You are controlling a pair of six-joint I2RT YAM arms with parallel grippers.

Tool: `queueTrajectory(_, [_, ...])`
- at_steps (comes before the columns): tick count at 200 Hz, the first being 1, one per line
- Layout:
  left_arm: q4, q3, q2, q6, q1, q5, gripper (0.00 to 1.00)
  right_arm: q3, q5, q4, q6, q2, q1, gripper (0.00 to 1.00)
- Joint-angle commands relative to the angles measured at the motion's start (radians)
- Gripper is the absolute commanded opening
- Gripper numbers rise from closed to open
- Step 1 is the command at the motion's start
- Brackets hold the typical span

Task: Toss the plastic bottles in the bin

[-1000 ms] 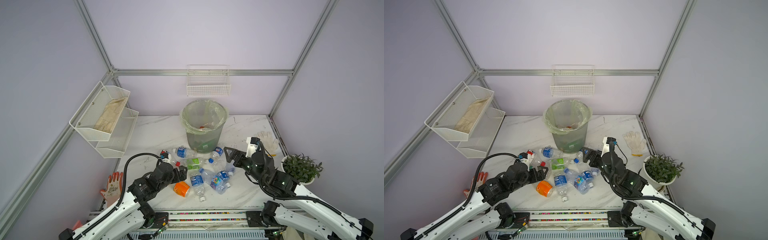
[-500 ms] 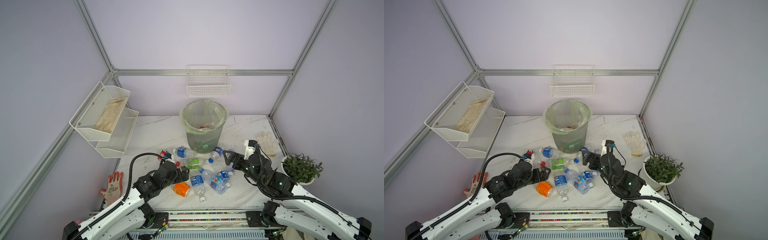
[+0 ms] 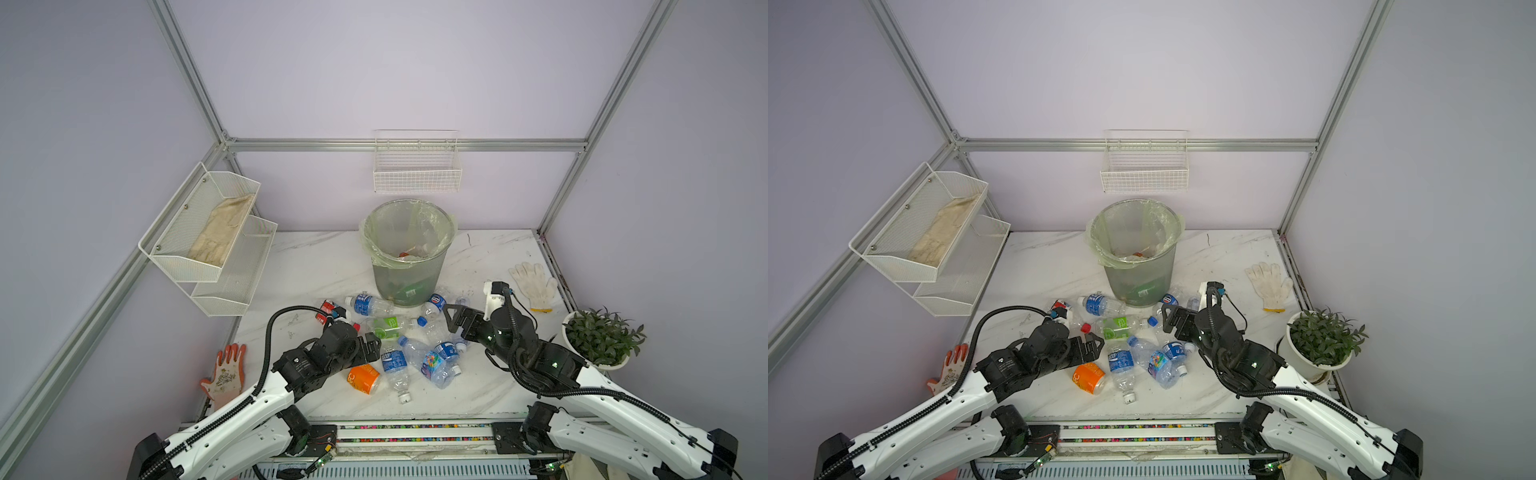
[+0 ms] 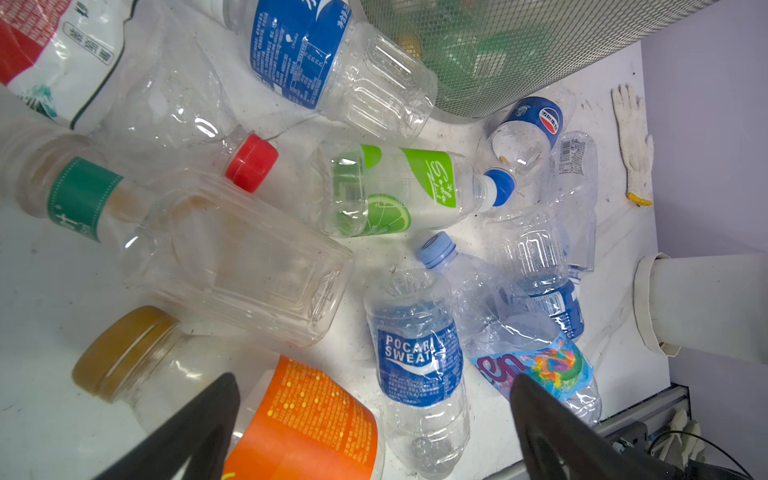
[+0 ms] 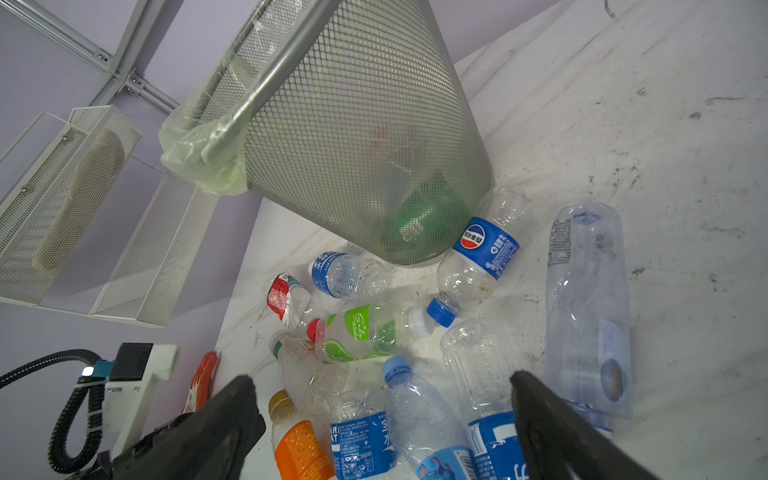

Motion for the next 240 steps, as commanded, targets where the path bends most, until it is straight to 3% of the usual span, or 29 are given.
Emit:
queueTrajectory(1, [0.032,-0.035,0.009,-0.020,-0.003,0.003,1.00,-0.014,-0.007,-0.010,0.018,-0.002,-0.001,0.97])
queueTrajectory(113, [-0.139,-0.090,-0.042,-0.174,0.026,-0.112,1.00,-0.023,-0.006,-0.021,0.025,-0.001,-0.001,0.97])
queueTrajectory(164, [-0.070,-0.186,-0.061,-0.200,0.077,-0.040,1.00,-0.031,-0.004,-0.022,0.038,-0.003,-0.001,0.97])
queueTrajectory(240, [0.063,-0.204,0.062,-0.205,0.081,-0.005,1.00,-0.026,0.001,-0.033,0.053,0.000,0.000,0.97])
